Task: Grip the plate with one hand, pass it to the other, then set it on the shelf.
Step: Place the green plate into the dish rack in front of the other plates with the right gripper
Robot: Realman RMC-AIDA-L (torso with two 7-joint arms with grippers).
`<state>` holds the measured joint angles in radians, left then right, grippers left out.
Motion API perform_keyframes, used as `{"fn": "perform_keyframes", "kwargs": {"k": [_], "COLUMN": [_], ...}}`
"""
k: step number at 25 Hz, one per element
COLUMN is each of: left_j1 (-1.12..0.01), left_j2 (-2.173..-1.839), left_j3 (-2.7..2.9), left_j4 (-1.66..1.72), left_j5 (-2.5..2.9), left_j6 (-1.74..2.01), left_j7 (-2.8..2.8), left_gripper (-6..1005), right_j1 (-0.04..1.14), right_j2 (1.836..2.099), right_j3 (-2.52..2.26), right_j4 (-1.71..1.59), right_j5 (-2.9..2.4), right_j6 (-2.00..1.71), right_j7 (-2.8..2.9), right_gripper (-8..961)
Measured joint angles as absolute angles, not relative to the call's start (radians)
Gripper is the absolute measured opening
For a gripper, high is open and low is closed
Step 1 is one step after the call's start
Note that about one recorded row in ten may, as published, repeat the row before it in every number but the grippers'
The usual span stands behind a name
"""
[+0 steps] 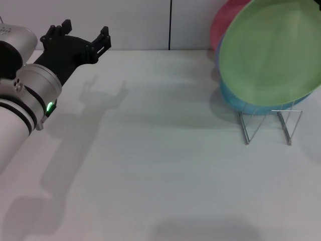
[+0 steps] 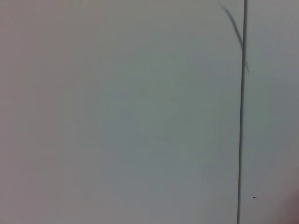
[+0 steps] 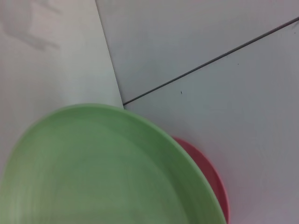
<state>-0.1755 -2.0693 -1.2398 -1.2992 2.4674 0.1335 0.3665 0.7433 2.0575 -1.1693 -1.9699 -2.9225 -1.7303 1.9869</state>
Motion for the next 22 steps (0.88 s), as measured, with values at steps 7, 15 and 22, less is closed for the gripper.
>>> {"fn": "perform_keyframes", "kwargs": {"k": [7,15,22], "left_j1": [-0.184,-0.209,-0.215], "left_j2": [-2.069,-2.069,-2.069], "left_j3": [-1.239,-1.235,-1.223], "left_j4": [-1.297,-1.272,-1.262], "left_j5": [2.467,2.468,2.467], "left_j6": [0.134,0.132,0.133], "left_j7": [0.367,0.367,0.367], "left_gripper": [856,856,856], "right_j1": [0.729,0.724,0.708], "right_j2": [2.054,2.038,2.029], "right_j3": [-1.181,-1.191,-1.199], "right_j4": [-1.976,-1.982,-1.987], "right_j5": [-2.922,-2.923,-2.924], "right_j6": [-1.728,-1.731,-1.731], "right_j7": [1.956,1.947,1.904], "right_gripper": [23,23,23]}}
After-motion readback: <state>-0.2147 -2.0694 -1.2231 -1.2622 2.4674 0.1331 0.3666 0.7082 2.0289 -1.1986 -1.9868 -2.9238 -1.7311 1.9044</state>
